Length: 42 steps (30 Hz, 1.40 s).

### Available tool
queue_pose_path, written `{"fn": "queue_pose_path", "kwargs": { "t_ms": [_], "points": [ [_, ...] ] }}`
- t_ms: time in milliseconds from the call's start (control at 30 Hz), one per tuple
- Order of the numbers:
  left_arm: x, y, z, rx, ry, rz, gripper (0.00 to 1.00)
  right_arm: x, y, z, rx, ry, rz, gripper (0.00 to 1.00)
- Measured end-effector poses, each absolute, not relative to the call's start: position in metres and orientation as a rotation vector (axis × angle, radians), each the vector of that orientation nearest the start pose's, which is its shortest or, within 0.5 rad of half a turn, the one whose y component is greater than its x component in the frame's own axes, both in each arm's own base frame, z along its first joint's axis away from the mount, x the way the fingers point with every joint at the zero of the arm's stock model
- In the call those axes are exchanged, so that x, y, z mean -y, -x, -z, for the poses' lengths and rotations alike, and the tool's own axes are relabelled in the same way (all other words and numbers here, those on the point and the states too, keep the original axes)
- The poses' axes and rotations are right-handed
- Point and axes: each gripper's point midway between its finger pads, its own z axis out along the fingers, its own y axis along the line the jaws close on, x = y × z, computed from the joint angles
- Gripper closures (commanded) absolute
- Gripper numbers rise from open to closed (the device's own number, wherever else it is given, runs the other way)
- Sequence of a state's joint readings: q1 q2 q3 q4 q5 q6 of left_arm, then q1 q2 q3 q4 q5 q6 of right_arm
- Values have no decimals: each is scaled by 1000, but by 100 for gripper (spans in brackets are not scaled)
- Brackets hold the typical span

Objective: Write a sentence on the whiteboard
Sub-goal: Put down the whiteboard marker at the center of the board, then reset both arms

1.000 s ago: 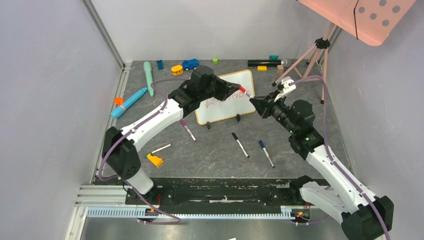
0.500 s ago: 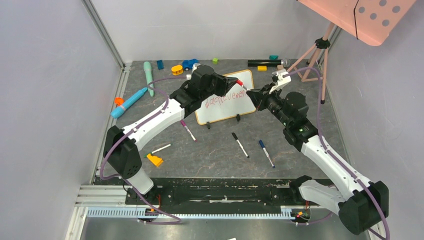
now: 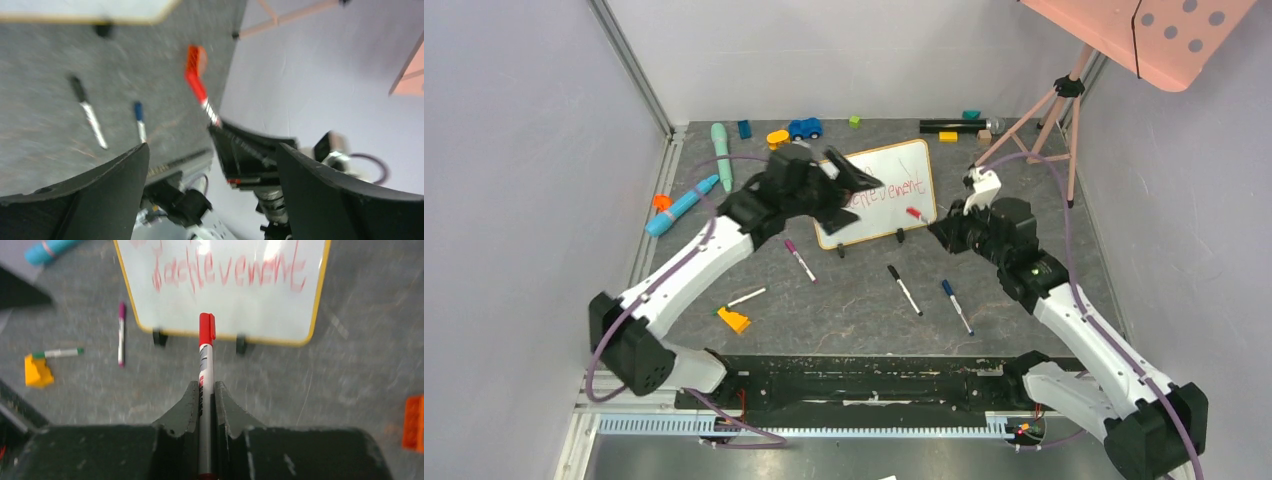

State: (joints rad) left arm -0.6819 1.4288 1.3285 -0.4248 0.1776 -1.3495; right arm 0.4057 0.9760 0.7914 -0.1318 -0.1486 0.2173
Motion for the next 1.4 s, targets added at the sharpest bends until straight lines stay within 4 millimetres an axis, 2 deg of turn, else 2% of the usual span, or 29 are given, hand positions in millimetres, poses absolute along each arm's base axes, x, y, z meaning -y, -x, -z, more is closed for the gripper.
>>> {"fn": "queue_pose_path", "kwargs": {
  "t_ms": [133, 200, 267, 400, 567, 700, 733, 833, 867, 933, 1033, 1133, 1300, 1400],
  "points": [
    [253, -314, -276, -2215, 693, 1116, 0, -171, -267, -168, -2064, 325, -654, 100],
    [232, -308, -271, -2187, 629, 1027, 0, -178, -251, -138, -2145, 344, -732, 99],
    [222, -299, -266, -2173, 541, 961, 0, -190, -239, -114, -2204, 345, -842, 99],
    [197, -288, -250, -2121, 394, 816, 0, -209, -232, -90, -2256, 295, -1014, 99],
    [166, -289, -229, -2062, 333, 623, 0, -231, -247, -90, -2216, 244, -1168, 95],
    [152, -293, -225, -2025, 315, 529, 0, -242, -265, -91, -2210, 216, -1208, 71],
    [150, -294, -225, -2017, 306, 514, 0, -244, -270, -92, -2208, 210, -1202, 62],
    [144, -294, -221, -2008, 288, 473, 0, -246, -286, -100, -2184, 198, -1175, 8],
    [141, -294, -220, -2006, 285, 457, 0, -246, -292, -103, -2174, 195, -1156, 2],
    [138, -294, -217, -2002, 274, 435, 0, -244, -304, -108, -2155, 194, -1101, 2],
    [133, -293, -208, -2000, 243, 395, 0, -234, -321, -112, -2150, 183, -977, 2],
    [128, -291, -198, -2004, 189, 348, 0, -207, -332, -120, -2126, 146, -821, 2],
    [109, -289, -181, -1983, 157, 233, 0, -138, -344, -148, -2011, 38, -532, 2],
    [92, -292, -167, -1978, 149, 140, 0, -103, -337, -148, -1979, 1, -360, 2]
  ]
}}
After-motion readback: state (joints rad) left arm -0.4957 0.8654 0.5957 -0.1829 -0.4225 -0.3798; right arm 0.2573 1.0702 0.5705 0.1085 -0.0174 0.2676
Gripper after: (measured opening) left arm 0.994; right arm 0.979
